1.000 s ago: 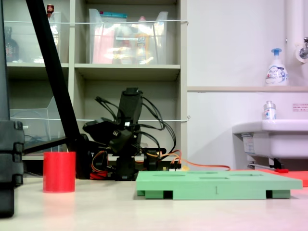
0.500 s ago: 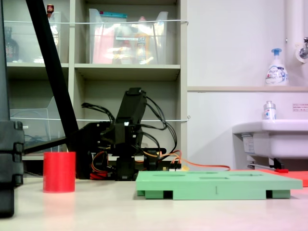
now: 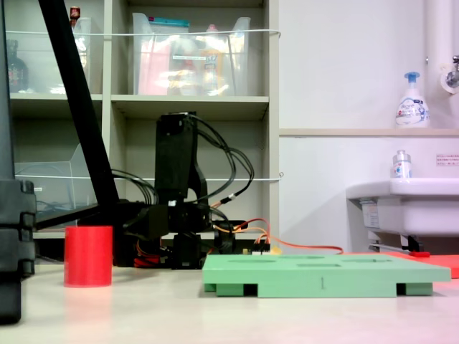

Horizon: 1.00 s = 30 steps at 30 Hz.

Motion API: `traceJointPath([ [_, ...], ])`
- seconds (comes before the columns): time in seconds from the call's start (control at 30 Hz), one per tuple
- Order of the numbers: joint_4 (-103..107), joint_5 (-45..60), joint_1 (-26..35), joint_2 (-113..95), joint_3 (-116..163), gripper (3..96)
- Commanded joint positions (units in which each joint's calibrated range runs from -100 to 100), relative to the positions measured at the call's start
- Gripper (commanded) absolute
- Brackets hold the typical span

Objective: Put the cylinder block into the corresponding hole

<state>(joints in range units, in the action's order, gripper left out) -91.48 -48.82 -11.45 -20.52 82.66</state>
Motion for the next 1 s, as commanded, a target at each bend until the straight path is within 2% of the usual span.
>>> traceJointPath([
  [0.03, -5.72, 0.15, -0.98, 7.39, -6.58, 82.5],
  [0.43, -5.24, 0.15, -1.81, 26.25, -23.33, 82.4],
  [0.7, -1.29, 0.15, -1.90, 29.18, -30.01, 81.5],
  [0.73, -0.81, 0.15, -1.90, 29.18, -30.21, 76.8],
  [0.8, -0.33, 0.20, -1.76, 29.32, -30.61, 54.0],
  [0.83, 0.63, 0.29, -1.66, 29.32, -30.61, 46.4],
  [1.0, 1.11, 0.54, -1.51, 29.88, -30.41, 46.4],
])
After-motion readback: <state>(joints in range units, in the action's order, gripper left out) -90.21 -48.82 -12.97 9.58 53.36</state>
